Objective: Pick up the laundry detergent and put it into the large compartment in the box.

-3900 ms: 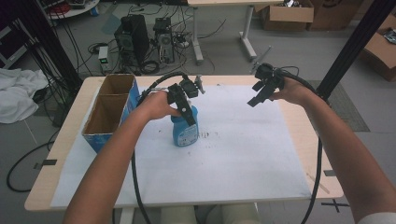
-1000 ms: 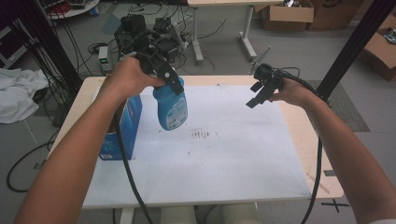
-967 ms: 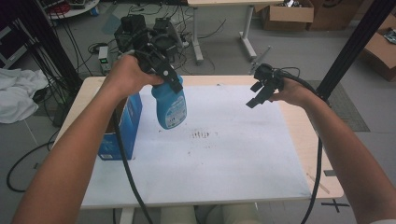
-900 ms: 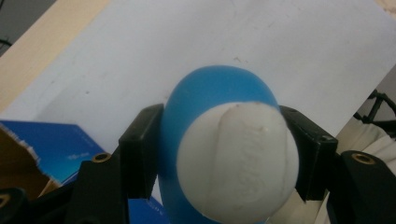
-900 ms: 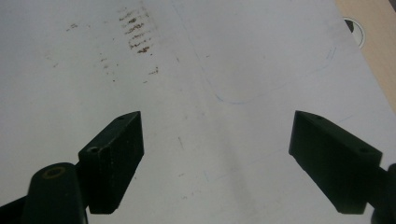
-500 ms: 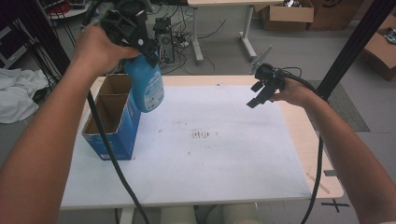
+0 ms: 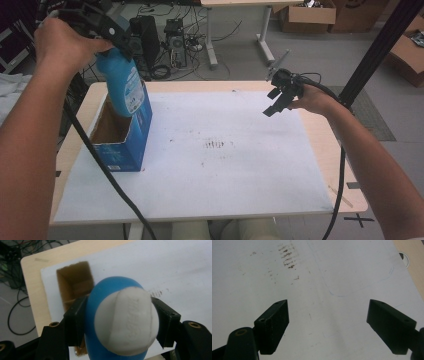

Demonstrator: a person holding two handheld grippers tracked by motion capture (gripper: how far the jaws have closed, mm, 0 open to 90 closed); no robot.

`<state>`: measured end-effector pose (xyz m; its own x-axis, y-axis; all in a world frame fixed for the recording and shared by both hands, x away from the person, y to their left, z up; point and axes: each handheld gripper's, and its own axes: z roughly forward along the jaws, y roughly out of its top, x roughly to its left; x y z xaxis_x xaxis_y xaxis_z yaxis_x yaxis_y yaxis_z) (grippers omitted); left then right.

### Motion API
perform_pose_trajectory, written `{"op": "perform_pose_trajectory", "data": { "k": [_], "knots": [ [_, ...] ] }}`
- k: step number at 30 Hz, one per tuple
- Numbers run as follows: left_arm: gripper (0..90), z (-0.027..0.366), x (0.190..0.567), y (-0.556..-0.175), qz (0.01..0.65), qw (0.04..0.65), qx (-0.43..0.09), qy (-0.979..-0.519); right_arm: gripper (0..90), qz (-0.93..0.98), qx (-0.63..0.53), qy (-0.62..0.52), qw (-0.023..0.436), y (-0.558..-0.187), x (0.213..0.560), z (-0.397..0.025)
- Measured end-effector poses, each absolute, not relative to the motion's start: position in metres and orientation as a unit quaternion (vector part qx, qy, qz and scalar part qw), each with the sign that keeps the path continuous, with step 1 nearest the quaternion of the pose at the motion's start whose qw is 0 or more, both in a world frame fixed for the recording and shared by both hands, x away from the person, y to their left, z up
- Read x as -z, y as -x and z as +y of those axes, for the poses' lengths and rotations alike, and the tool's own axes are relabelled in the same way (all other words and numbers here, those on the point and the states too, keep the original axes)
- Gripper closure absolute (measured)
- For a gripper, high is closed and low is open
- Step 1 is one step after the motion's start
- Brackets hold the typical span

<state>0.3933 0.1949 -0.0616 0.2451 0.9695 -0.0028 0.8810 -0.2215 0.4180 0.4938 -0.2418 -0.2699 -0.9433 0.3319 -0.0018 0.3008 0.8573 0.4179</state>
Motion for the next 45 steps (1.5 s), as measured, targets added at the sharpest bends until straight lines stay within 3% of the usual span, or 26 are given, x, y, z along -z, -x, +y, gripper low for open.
{"op": "perform_pose_trajectory", "data": {
  "k": [10, 18, 45],
  "knots": [
    [38.1, 0.220, 0.079, -0.393, 0.645, 0.158, -0.155, -0.731, 18.1, 0.962, -0.211, -0.166, 0.040, -0.494, 0.269, -0.244],
    [38.1, 0.229, 0.105, -0.395, 0.655, 0.146, -0.157, -0.725, 18.1, 0.962, -0.211, -0.167, 0.041, -0.493, 0.269, -0.244],
    [38.1, 0.251, 0.241, -0.406, 0.681, 0.144, -0.115, -0.709, 17.9, 0.963, -0.204, -0.172, 0.042, -0.493, 0.270, -0.244]
  ]
}}
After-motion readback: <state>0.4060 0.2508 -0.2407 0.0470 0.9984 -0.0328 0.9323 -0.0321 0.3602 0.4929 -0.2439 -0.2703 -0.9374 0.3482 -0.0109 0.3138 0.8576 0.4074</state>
